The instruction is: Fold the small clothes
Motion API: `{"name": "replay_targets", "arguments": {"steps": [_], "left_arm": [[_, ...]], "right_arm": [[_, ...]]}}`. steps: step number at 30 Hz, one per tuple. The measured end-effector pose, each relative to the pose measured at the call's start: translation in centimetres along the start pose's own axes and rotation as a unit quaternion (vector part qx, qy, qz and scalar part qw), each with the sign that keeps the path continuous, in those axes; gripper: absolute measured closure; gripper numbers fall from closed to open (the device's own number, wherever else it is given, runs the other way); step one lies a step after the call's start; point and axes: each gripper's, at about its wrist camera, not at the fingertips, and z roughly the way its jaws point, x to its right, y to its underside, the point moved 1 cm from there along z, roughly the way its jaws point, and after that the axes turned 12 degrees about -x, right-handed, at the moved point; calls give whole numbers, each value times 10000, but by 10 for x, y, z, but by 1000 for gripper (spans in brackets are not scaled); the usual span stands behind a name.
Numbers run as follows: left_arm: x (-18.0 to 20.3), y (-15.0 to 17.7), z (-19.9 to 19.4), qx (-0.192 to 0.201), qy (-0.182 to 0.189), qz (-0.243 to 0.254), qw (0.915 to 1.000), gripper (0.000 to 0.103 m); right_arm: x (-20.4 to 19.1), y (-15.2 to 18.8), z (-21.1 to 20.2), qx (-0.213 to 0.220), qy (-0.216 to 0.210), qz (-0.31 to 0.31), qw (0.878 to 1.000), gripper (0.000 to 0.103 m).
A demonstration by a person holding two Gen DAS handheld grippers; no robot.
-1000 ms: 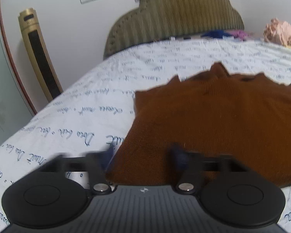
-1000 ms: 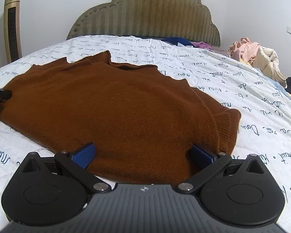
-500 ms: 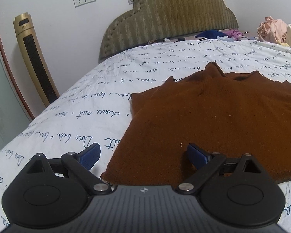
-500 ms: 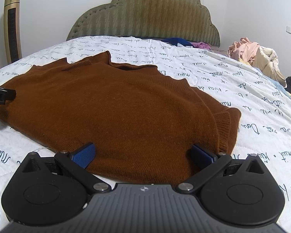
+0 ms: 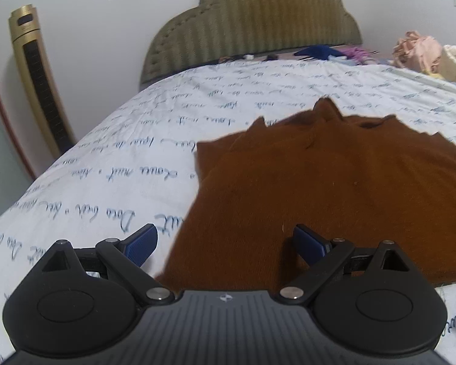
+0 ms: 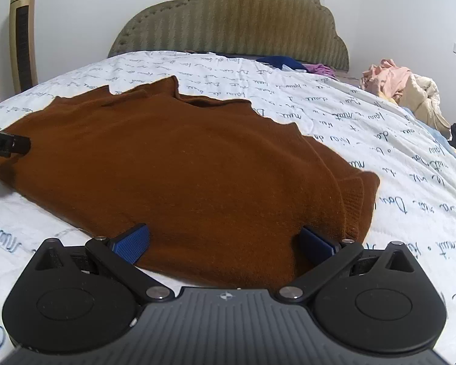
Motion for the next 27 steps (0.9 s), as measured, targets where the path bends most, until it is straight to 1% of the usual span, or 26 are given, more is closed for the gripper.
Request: {"name": "replay_targets", "arguments": {"steps": [2, 5, 8, 12, 13, 16, 19, 21, 22, 25, 26, 27], "left_arm": [[-13, -11, -2, 16, 91, -59, 9999, 6], [-35, -34, 3, -131, 267, -171, 9994, 6], [-54, -56, 15, -259, 587, -224, 9977, 6], [-65, -84, 46, -572, 927, -162, 9939, 6], [-68, -90, 55, -701, 1018, -225, 9921, 6], [-73, -104, 82, -1061, 1459, -337, 9830, 6], [-74, -109, 106, -1386, 1880, -493, 9711, 7], [-73, -111, 117, -1503, 2258, -536, 9610, 7], [-73, -113, 122, -1554, 2374, -597, 9570, 7], [-71, -119, 131, -1543, 2669, -742, 9484, 9], [-70, -122, 134, -1548, 2757, -777, 9455, 16], [-67, -125, 137, -1579, 2828, -790, 9428, 28]], "right_arm": [[-4, -5, -6, 42, -63, -41, 10000, 0], [-17, -13, -19, 159, -183, -313, 9992, 0], [-42, -23, -29, 286, -239, -857, 9956, 0], [-88, -32, -33, 367, -322, -1734, 9836, 0], [-98, -34, -32, 360, -349, -1889, 9807, 1], [-132, -36, -26, 417, -352, -2357, 9703, 1], [-165, -37, -16, 501, -152, -2723, 9608, 1], [-183, -36, -7, 497, -76, -2909, 9554, 2], [-191, -36, -5, 509, -56, -2960, 9538, 2], [-211, -37, 2, 755, 153, -3068, 9487, 3], [-217, -40, 4, 853, 233, -3074, 9475, 4], [-222, -42, 7, 907, 259, -3056, 9475, 8]]}}
